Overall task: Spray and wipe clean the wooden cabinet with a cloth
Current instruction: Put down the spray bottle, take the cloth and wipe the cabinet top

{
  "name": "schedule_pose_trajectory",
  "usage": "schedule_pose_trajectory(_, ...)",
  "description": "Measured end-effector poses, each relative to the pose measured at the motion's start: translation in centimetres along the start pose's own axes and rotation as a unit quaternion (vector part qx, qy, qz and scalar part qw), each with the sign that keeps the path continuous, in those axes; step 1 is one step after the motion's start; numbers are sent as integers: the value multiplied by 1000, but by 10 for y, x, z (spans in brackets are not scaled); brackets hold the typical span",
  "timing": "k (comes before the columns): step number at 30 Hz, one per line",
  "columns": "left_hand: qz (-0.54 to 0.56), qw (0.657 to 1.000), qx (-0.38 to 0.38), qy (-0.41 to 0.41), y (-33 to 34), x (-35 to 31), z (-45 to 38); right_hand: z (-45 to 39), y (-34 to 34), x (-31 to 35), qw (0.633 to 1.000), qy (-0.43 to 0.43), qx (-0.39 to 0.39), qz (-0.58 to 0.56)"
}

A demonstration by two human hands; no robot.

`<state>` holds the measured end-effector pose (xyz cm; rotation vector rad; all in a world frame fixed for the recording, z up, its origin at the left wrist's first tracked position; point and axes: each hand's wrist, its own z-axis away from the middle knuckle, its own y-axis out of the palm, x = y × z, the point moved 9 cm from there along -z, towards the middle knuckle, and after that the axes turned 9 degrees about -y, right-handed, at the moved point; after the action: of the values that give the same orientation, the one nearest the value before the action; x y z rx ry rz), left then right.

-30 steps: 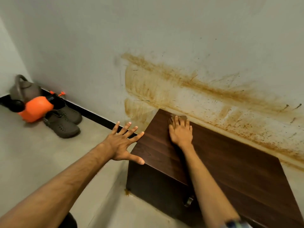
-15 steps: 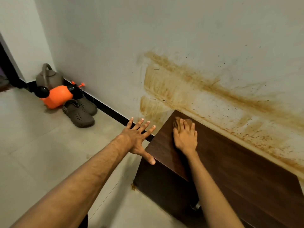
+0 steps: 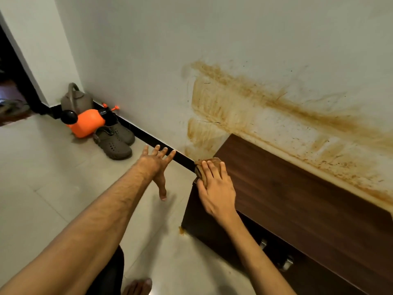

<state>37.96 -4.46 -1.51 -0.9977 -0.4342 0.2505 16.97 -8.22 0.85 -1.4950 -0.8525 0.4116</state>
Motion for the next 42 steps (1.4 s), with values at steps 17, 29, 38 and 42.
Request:
schedule_pose_trajectory(17, 132, 958, -187, 175, -90, -137, 26, 264, -70, -189, 981, 90, -74, 155)
schedule_pose_trajectory(29, 105, 891, -229, 378, -90, -254, 109, 391, -80, -243, 838, 399, -365, 72)
schedule_pose_trajectory(38, -51, 731, -337, 592, -36, -446, 209, 356, -2, -229, 465, 445, -729, -234)
schedule_pose_trajectory(42, 10, 724, -434, 536, -43, -460, 209, 362, 173, -302, 177, 434, -770, -433)
